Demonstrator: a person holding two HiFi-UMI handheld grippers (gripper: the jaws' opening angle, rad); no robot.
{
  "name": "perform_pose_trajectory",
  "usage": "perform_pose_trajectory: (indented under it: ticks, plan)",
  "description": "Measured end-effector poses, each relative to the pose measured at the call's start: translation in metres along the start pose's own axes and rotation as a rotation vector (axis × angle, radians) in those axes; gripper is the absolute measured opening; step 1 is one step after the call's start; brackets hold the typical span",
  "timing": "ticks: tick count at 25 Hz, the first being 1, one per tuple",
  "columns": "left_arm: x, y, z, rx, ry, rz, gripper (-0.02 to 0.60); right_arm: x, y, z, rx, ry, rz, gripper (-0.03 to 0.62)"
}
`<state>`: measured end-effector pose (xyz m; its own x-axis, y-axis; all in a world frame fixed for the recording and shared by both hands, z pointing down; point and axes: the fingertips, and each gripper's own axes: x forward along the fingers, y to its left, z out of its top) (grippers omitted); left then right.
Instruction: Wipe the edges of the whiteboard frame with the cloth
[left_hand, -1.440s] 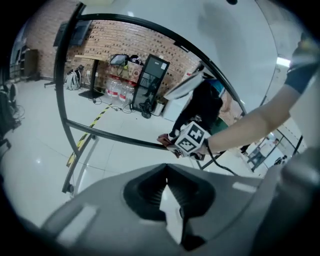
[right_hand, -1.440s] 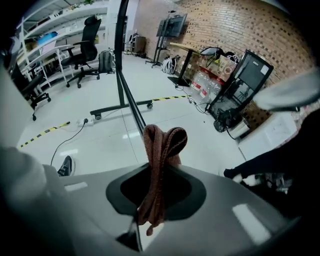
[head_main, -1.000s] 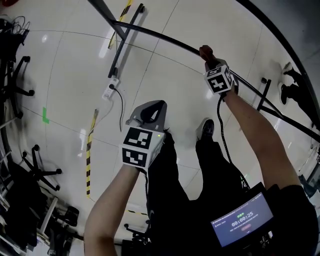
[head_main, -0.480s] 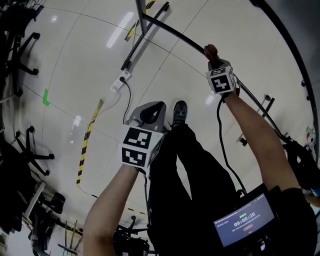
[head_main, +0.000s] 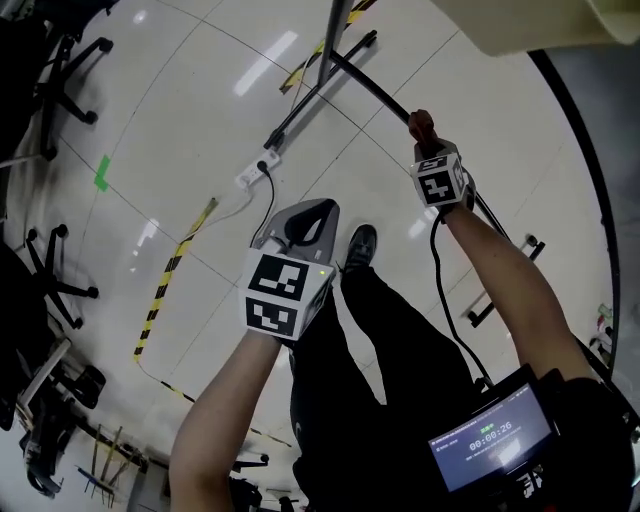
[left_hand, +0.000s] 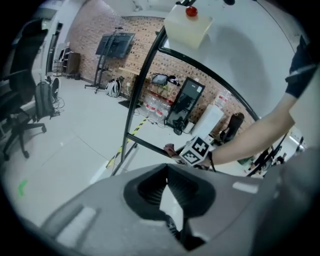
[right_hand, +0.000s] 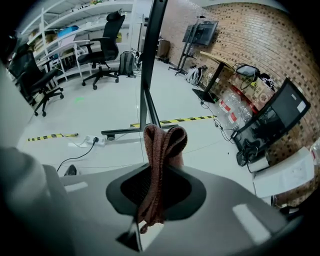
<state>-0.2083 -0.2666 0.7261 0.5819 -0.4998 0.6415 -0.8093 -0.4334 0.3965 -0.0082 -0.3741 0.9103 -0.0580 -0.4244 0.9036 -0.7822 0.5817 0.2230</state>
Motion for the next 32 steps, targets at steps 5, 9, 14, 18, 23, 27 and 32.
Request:
perform_pose_trajectory:
  ticks: [5, 9, 14, 18, 23, 27, 32]
  plan:
    - [-0.002, 0.015, -0.011, 0.001, 0.015, -0.022, 0.005, 0.006, 0.014, 0.025, -0.015, -0.001, 0.003, 0.058]
    - [0.001, 0.03, 0.002, -0.001, 0.013, -0.041, 0.005, 0.012, 0.011, 0.046, -0.03, 0.012, -0.005, 0.06]
    - [-0.002, 0.057, 0.008, -0.007, 0.026, -0.05, 0.005, 0.019, 0.016, 0.064, -0.019, 0.023, -0.018, 0.058]
    - [-0.003, 0.08, 0.015, -0.019, 0.018, -0.035, 0.005, 0.026, 0.019, 0.081, -0.011, 0.019, -0.027, 0.058]
    - [-0.003, 0.096, 0.015, -0.047, 0.011, -0.028, 0.003, 0.033, 0.025, 0.101, -0.023, 0.011, -0.029, 0.058]
    - [-0.004, 0.105, 0.013, -0.075, 0.006, -0.028, 0.005, 0.039, 0.027, 0.112, -0.042, 0.014, -0.03, 0.058]
    - [-0.01, 0.123, 0.014, -0.111, -0.011, -0.009, 0.004, 0.043, 0.034, 0.127, -0.063, 0.003, -0.035, 0.058]
